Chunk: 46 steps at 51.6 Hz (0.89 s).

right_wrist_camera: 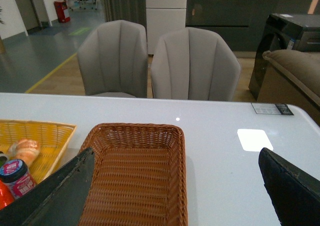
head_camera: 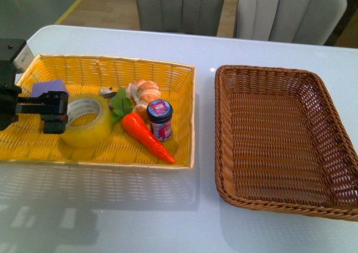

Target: Move tape to another basket

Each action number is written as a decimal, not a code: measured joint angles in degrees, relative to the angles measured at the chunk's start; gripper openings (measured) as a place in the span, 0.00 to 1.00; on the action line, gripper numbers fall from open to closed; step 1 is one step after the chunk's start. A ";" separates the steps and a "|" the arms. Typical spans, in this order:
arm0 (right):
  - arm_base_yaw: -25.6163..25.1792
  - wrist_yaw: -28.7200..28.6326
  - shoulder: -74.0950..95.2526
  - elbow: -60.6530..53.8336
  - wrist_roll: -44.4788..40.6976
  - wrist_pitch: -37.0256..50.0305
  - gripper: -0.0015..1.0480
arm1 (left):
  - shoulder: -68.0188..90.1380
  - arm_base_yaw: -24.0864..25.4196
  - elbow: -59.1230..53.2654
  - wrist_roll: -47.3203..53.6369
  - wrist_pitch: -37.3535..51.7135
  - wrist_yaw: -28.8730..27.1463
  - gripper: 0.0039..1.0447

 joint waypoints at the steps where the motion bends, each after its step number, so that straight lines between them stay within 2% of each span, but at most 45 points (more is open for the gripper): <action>1: 0.00 0.00 0.00 0.00 0.02 0.00 0.91 | 0.48 -0.15 0.44 0.04 -0.07 -0.09 0.92; 17: 0.00 0.00 0.00 -0.02 0.02 0.00 0.91 | 4.61 -1.75 5.49 -0.02 -1.75 -0.09 0.92; 46: 0.00 0.00 0.00 -0.02 0.02 0.00 0.91 | 11.21 -1.09 12.98 -0.74 -5.55 -0.55 0.92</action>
